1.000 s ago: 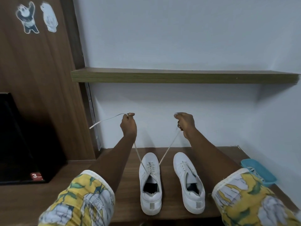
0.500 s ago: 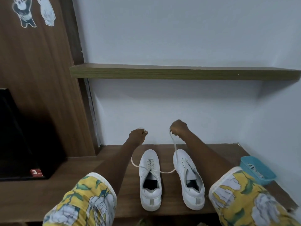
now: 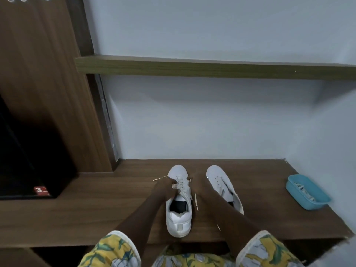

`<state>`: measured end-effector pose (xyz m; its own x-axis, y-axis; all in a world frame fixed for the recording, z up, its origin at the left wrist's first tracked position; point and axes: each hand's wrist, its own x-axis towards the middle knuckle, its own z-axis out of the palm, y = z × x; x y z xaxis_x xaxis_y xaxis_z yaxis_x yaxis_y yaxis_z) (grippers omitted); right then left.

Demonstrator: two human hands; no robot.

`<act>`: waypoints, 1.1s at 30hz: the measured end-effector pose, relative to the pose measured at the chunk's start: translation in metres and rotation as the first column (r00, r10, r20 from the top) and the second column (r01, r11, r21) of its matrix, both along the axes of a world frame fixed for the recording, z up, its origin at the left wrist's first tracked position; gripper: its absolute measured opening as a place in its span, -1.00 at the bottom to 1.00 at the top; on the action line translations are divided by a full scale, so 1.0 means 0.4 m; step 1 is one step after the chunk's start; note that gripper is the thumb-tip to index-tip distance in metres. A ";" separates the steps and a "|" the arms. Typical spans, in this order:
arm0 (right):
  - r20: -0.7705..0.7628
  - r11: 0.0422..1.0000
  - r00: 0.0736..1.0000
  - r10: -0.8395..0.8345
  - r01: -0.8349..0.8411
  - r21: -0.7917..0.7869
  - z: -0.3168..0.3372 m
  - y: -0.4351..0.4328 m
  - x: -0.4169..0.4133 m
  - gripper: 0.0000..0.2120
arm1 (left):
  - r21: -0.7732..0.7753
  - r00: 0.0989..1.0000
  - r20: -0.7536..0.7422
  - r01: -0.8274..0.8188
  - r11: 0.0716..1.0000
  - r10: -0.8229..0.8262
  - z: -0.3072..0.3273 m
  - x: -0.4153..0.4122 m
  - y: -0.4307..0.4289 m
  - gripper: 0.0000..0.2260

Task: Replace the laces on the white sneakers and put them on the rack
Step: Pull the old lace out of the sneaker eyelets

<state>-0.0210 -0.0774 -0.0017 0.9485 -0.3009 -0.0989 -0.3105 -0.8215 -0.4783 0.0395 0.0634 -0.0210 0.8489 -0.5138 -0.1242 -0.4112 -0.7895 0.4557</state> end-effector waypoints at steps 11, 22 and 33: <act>0.067 0.996 0.995 0.071 -0.068 -0.055 -0.057 0.087 -0.013 -0.77 | 0.037 0.996 0.036 -0.081 0.996 0.080 -0.047 -0.040 0.010 -0.74; 0.180 0.988 0.983 -0.030 0.056 -0.145 -0.079 0.117 -0.023 -0.79 | -0.089 0.956 -0.174 -0.256 0.963 0.238 -0.042 -0.026 0.005 -0.83; 0.073 0.927 0.989 0.130 -0.095 -0.362 -0.079 0.118 0.007 -0.77 | -0.090 0.978 0.016 -0.207 0.974 0.209 -0.070 -0.074 -0.008 -0.75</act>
